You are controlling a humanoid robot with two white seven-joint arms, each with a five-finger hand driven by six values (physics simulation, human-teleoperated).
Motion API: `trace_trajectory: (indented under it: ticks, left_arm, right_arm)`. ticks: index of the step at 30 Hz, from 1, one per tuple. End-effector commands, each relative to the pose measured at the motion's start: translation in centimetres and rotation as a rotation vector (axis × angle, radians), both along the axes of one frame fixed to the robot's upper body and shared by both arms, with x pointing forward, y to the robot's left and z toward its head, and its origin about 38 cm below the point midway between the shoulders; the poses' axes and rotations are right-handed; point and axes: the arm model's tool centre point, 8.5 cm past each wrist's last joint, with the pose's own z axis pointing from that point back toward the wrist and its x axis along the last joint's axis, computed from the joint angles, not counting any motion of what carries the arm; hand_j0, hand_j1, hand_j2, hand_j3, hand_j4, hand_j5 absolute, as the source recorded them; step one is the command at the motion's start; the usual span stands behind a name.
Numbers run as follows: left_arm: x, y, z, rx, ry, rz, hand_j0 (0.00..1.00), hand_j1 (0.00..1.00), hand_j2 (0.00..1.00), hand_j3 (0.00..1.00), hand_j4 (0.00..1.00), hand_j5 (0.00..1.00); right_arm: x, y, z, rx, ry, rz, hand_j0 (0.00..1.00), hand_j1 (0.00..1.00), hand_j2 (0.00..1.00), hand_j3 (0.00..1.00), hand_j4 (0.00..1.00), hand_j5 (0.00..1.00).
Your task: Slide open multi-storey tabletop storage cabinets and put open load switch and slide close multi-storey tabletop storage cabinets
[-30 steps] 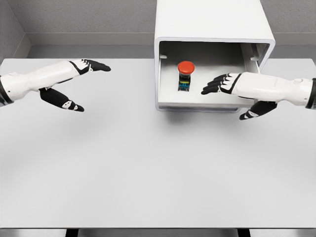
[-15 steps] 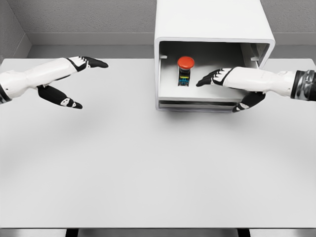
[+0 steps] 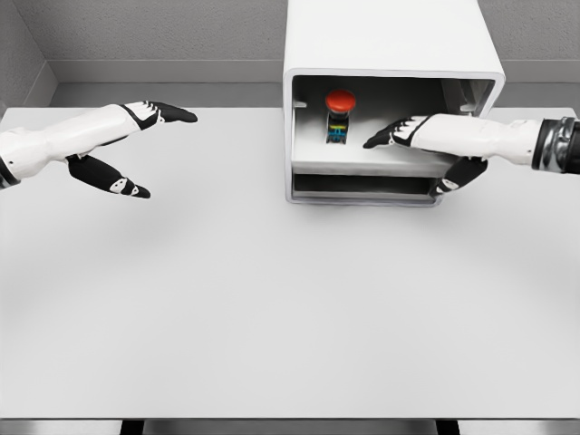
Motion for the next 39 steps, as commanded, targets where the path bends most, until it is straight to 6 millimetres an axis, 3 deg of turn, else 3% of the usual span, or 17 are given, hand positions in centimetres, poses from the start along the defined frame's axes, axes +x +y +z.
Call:
trace_trajectory:
  ticks: [1, 4, 8, 12, 14, 16, 17, 19, 21, 24, 25, 27, 29, 30, 32, 34, 39]
  left_arm:
    - [0.0, 0.1, 0.1, -0.005, 0.001, 0.004, 1.0, 1.0, 1.0, 1.0, 1.0, 1.0]
    - [0.0, 0.3, 0.2, -0.003, 0.001, 0.006, 1.0, 1.0, 1.0, 1.0, 1.0, 1.0]
    - [0.0, 0.3, 0.2, -0.002, 0.001, 0.007, 1.0, 1.0, 1.0, 1.0, 1.0, 1.0]
    - [0.0, 0.3, 0.2, -0.002, 0.001, 0.007, 1.0, 1.0, 1.0, 1.0, 1.0, 1.0]
    - [0.0, 0.3, 0.2, -0.003, 0.001, 0.006, 1.0, 1.0, 1.0, 1.0, 1.0, 1.0]
    - [0.0, 0.4, 0.1, 0.001, 0.002, 0.01, 1.0, 1.0, 1.0, 1.0, 1.0, 1.0]
    - [-0.1, 0.5, 0.1, 0.004, 0.003, 0.01, 1.0, 1.0, 1.0, 1.0, 1.0, 1.0]
    - [-0.1, 0.5, -0.2, 0.008, 0.007, 0.011, 1.0, 1.0, 1.0, 1.0, 1.0, 1.0]
    - [-0.4, 1.2, -1.8, 0.015, 0.046, 0.032, 1.0, 1.0, 1.0, 1.0, 1.0, 1.0]
    - [-0.5, 1.4, -2.3, 0.018, 0.057, 0.036, 1.0, 1.0, 1.0, 1.0, 1.0, 1.0]
    - [-0.9, 1.5, -3.3, 0.019, 0.082, 0.04, 1.0, 1.0, 1.0, 1.0, 1.0, 1.0]
    - [-1.4, 2.6, -4.1, 0.037, 0.105, 0.06, 1.0, 1.0, 1.0, 1.0, 1.0, 1.0]
    - [-1.4, 3.1, -4.3, 0.026, 0.106, 0.08, 1.0, 1.0, 1.0, 1.0, 1.0, 1.0]
    - [-1.3, 3.3, -4.3, 0.026, 0.106, 0.085, 1.0, 1.0, 1.0, 1.0, 1.0, 1.0]
    - [-1.4, 4.1, -5.5, 0.033, 0.136, 0.112, 1.0, 1.0, 1.0, 1.0, 1.0, 1.0]
    - [-1.4, 5.4, -6.8, 0.042, 0.167, 0.152, 1.0, 1.0, 1.0, 1.0, 1.0, 1.0]
    - [-1.6, 5.3, -7.6, 0.083, 0.173, 0.142, 1.0, 1.0, 1.0, 1.0, 1.0, 1.0]
  right_arm:
    - [0.2, 0.1, 0.0, 0.008, 0.005, -0.003, 1.0, 1.0, 1.0, 1.0, 1.0, 1.0]
    - [0.5, 0.5, 0.7, 0.011, -0.011, 0.004, 1.0, 1.0, 1.0, 1.0, 1.0, 1.0]
    - [1.6, 0.8, 0.1, 0.005, 0.006, -0.014, 1.0, 1.0, 1.0, 1.0, 1.0, 1.0]
    - [1.5, 0.7, 0.2, 0.0, 0.002, -0.012, 1.0, 1.0, 1.0, 1.0, 1.0, 1.0]
    - [-0.3, 0.5, 2.7, 0.01, -0.05, 0.03, 1.0, 1.0, 1.0, 1.0, 1.0, 1.0]
    - [-1.2, 0.5, 3.3, 0.005, -0.063, 0.049, 0.98, 0.98, 0.98, 0.98, 0.98, 0.98]
    - [-1.7, 0.5, 3.4, 0.0, -0.066, 0.06, 0.92, 0.92, 0.92, 0.92, 0.92, 0.92]
    - [-2.0, 0.6, 3.1, -0.004, -0.059, 0.068, 0.85, 0.85, 0.85, 0.85, 0.85, 0.85]
    - [-2.6, 1.3, 2.7, -0.005, -0.046, 0.096, 0.82, 0.82, 0.82, 0.82, 0.82, 0.82]
    - [-4.7, 2.7, 2.3, -0.025, -0.033, 0.171, 0.77, 0.77, 0.77, 0.77, 0.77, 0.77]
    - [-5.4, 3.1, 2.6, -0.026, -0.037, 0.196, 0.77, 0.77, 0.77, 0.77, 0.77, 0.77]
    - [-6.3, 3.9, 0.6, -0.049, 0.014, 0.231, 0.78, 0.78, 0.78, 0.78, 0.78, 0.78]
    - [-4.8, 2.6, -0.1, -0.061, 0.027, 0.172, 0.78, 0.78, 0.78, 0.78, 0.78, 0.78]
    - [-3.9, 4.7, -1.0, -0.04, 0.041, 0.199, 0.78, 0.78, 0.78, 0.78, 0.78, 0.78]
    - [-3.8, 5.2, -1.3, -0.04, 0.046, 0.206, 0.78, 0.78, 0.78, 0.78, 0.78, 0.78]
    - [-2.8, 4.2, -1.6, -0.047, 0.051, 0.163, 0.78, 0.78, 0.78, 0.78, 0.78, 0.78]
    - [-0.9, 2.8, -1.8, -0.051, 0.052, 0.092, 0.79, 0.79, 0.79, 0.79, 0.79, 0.79]
